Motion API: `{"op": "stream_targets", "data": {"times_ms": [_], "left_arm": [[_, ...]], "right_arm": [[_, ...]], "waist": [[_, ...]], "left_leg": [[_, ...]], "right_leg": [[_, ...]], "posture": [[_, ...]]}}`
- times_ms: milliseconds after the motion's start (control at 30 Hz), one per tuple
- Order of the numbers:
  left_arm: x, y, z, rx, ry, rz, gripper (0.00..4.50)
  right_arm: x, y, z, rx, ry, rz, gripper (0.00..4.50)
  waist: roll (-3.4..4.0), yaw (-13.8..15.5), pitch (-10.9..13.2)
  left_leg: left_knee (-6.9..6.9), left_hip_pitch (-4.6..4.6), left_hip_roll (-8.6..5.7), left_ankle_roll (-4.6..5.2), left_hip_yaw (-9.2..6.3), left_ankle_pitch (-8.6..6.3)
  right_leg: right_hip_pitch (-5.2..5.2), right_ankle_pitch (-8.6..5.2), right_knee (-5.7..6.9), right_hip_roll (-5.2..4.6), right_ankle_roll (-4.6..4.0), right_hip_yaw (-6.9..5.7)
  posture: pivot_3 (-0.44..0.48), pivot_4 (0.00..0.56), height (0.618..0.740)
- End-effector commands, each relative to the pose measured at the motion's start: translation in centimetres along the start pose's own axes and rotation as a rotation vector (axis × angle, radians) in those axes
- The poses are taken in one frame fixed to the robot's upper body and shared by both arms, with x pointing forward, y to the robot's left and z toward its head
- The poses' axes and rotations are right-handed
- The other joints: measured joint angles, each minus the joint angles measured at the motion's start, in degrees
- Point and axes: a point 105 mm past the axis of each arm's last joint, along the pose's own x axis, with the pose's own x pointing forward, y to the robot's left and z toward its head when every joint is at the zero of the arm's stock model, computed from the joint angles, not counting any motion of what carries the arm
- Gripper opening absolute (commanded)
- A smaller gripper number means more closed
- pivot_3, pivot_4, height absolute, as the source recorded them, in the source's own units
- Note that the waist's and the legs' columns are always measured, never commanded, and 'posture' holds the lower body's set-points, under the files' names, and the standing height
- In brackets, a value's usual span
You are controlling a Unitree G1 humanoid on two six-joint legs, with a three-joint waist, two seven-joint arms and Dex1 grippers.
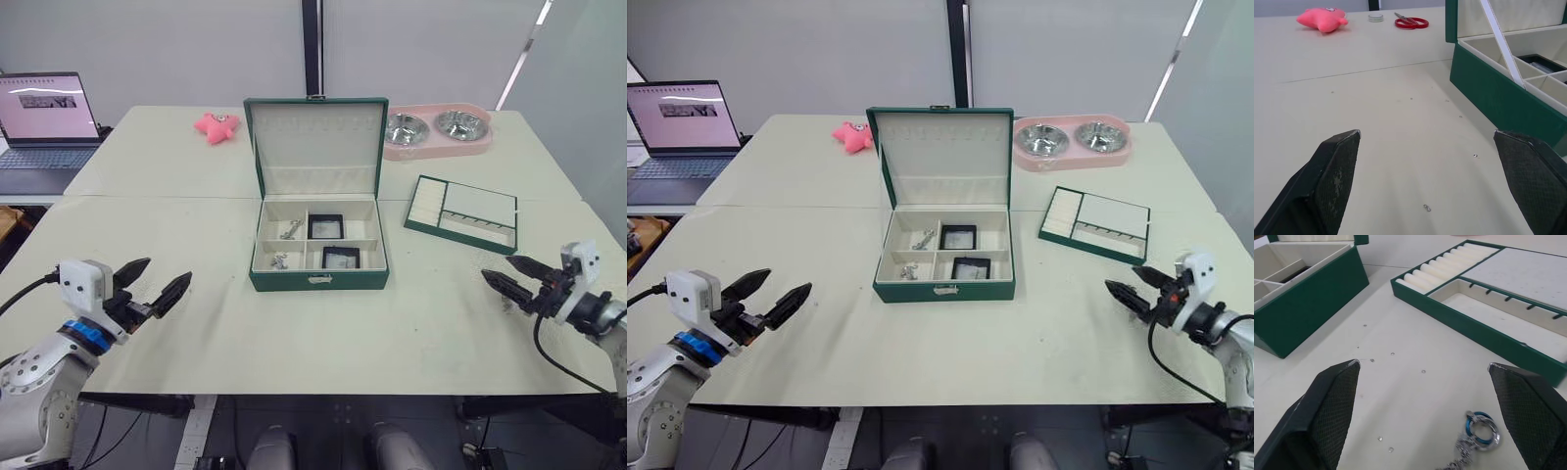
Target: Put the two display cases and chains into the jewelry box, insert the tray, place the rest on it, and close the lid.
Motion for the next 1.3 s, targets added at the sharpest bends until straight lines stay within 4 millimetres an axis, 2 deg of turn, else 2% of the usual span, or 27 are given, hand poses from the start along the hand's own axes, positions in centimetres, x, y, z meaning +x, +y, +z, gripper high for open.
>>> {"op": "stream_targets", "data": {"times_ms": [33,233,400,733,1300], "left_arm": [[-0.7,2.5,1.3,0.04,-0.05,0.108,4.5],[-0.9,3.9,0.6,0.027,-0.048,0.179,4.5],[-1.1,4.5,-0.1,0.03,-0.043,0.221,4.5],[-1.4,4.7,-0.9,0.022,-0.04,0.251,4.5],[-1.6,4.4,-1.9,0.019,-0.017,0.243,4.5]], "right_arm": [[-1.8,-1.3,0.7,-0.027,-0.072,-0.104,4.44],[-4.4,-4.5,-0.8,-0.024,-0.085,-0.308,4.44],[-5.4,-5.9,-2.0,-0.013,-0.083,-0.388,4.44],[-5.4,-6.3,-3.5,-0.006,-0.087,-0.433,4.44],[-4.2,-6.6,-2.7,-0.026,-0.097,-0.413,4.44]], "waist": [[0.0,0.09,0.0],[0.0,0.11,0.0],[0.0,0.05,0.0],[0.0,0.04,0.0],[0.01,0.04,-0.01]], "left_leg": [[0.0,0.0,0.0,0.0,-0.03,0.0],[0.0,0.0,-0.02,0.0,0.02,0.0],[0.0,0.02,-0.01,0.0,0.03,0.0],[0.0,0.03,0.0,0.0,0.04,0.0],[0.0,0.04,-0.01,0.0,0.03,0.0]], "right_leg": [[0.01,0.0,0.0,0.0,0.0,-0.02],[0.02,0.0,-0.01,-0.02,0.0,0.01],[0.02,0.0,0.0,-0.01,0.0,0.02],[0.04,0.0,0.0,-0.01,0.0,0.02],[0.05,0.0,0.02,-0.02,0.0,0.01]], "posture": [[0.0,0.15,0.74],[0.0,0.15,0.74],[0.0,0.15,0.74],[0.0,0.15,0.74],[0.0,0.15,0.74]]}}
